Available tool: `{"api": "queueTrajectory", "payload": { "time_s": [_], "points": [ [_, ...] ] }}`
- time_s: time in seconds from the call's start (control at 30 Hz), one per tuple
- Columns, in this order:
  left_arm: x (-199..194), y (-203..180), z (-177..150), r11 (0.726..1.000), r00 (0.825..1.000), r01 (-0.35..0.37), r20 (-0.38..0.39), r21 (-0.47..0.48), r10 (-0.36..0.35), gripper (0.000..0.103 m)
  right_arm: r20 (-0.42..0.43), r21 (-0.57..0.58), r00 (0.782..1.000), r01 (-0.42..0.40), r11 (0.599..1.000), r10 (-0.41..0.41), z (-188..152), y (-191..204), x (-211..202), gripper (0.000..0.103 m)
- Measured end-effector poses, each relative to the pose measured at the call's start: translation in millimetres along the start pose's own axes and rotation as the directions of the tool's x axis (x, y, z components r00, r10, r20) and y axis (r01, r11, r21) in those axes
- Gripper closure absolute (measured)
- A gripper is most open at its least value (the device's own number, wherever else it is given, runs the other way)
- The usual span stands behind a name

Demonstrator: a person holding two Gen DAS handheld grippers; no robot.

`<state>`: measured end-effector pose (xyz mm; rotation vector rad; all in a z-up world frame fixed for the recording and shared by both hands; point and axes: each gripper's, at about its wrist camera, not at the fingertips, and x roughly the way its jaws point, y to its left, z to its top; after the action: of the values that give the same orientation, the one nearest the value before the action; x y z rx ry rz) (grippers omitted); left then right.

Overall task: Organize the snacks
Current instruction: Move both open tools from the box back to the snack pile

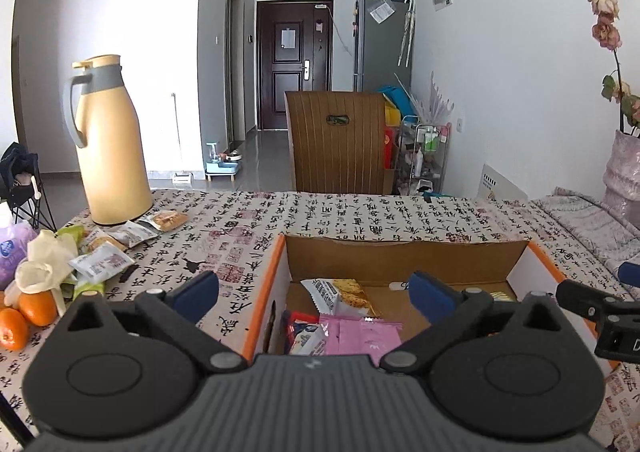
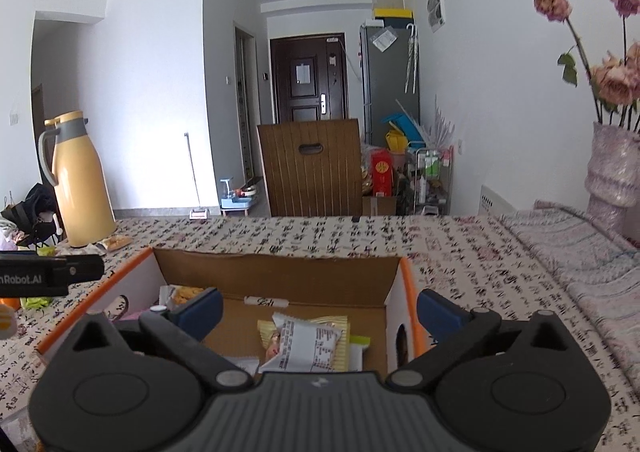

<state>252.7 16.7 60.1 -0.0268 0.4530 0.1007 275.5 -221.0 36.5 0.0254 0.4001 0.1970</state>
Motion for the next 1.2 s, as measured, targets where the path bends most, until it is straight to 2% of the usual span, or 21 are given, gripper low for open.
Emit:
{"api": "queueTrajectory", "payload": {
  "time_s": [0.47, 1.2],
  "points": [
    [-56.4, 9.8, -8.6, 1.000, 1.000, -0.006, 0.016, -0.004, 0.006, 0.000, 0.045, -0.020, 0.999, 0.001, 1.000, 0.000, 2.5, 7.0, -61.3, 0.000],
    [-119.5, 20.8, -72.8, 1.000, 0.998, 0.010, -0.058, -0.003, -0.010, 0.000, -0.035, -0.016, 0.999, -0.035, 0.999, 0.034, -59.0, 28.3, -133.6, 0.000]
  ]
}}
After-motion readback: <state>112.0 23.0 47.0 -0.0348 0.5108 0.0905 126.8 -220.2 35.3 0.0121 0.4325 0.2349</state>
